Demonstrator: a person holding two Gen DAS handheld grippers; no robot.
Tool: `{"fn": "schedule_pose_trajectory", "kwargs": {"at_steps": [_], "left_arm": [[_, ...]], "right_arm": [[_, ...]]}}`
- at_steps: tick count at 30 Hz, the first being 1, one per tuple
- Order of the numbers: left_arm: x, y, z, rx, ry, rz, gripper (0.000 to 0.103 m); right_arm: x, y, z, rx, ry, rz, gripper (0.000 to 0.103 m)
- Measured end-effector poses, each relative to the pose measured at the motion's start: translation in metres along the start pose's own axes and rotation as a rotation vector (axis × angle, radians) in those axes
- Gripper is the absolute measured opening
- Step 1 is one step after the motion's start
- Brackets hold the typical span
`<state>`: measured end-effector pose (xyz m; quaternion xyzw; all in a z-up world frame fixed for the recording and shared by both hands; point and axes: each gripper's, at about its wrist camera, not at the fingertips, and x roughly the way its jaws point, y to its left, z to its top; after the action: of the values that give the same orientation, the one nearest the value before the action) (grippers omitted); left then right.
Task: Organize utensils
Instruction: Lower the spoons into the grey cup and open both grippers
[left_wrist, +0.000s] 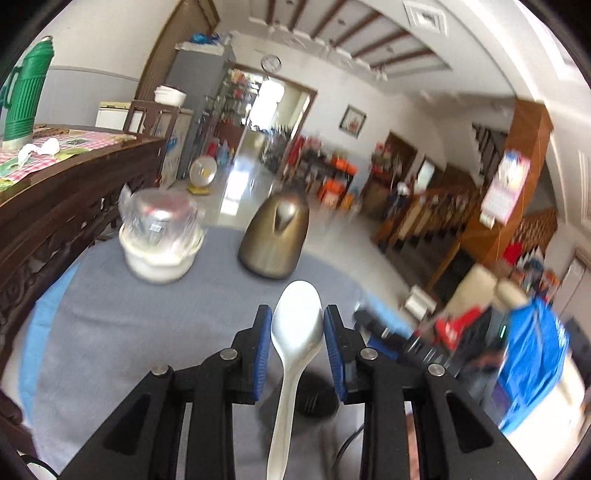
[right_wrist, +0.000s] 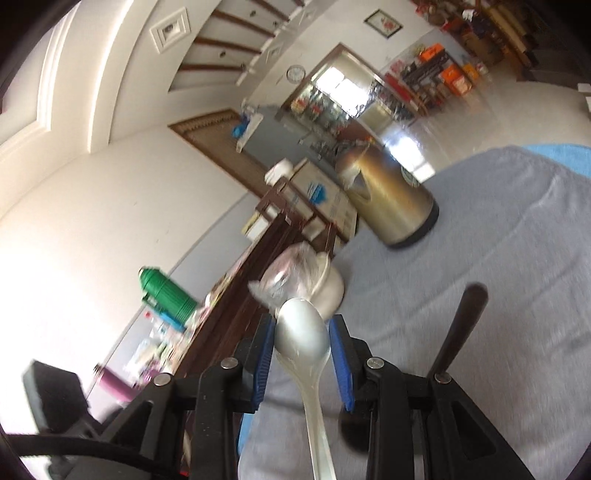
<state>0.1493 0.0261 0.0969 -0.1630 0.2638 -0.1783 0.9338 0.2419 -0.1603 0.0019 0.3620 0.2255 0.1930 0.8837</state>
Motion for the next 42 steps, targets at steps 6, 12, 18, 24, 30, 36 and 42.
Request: {"fn": "schedule_pose_trajectory", "kwargs": {"at_steps": [6,12,18,24,30,36,42], "left_arm": [[0.041,0.006,0.011,-0.12,-0.088,0.019,0.03],[0.066,0.018,-0.003,-0.26,-0.148,-0.028,0.03],[0.082,0.018,-0.017,-0.249,-0.143,0.003,0.03],[0.086,0.009,-0.027,-0.219,-0.153,0.016,0.03],[0.087,0.009,-0.037,-0.198,-0.152,-0.001,0.03],[0.085,0.006,-0.041,-0.172,-0.156,-0.013,0.03],[0.084,0.008,-0.044,-0.178,-0.15,-0.026,0.03]], "right_arm": [[0.02,-0.006,0.017,-0.022,-0.091,-0.048,0.032],[0.029,-0.009,0.013,-0.084,-0.122,-0.065,0.032],[0.026,-0.019,0.003,-0.104,-0.174,-0.061,0.032],[0.026,-0.018,-0.003,-0.128,-0.202,-0.048,0.033],[0.021,-0.017,-0.009,-0.163,-0.212,-0.043,0.034],[0.016,-0.019,-0.012,-0.19,-0.203,-0.039,0.034],[0.013,-0.021,-0.011,-0.181,-0.182,-0.021,0.034]]}}
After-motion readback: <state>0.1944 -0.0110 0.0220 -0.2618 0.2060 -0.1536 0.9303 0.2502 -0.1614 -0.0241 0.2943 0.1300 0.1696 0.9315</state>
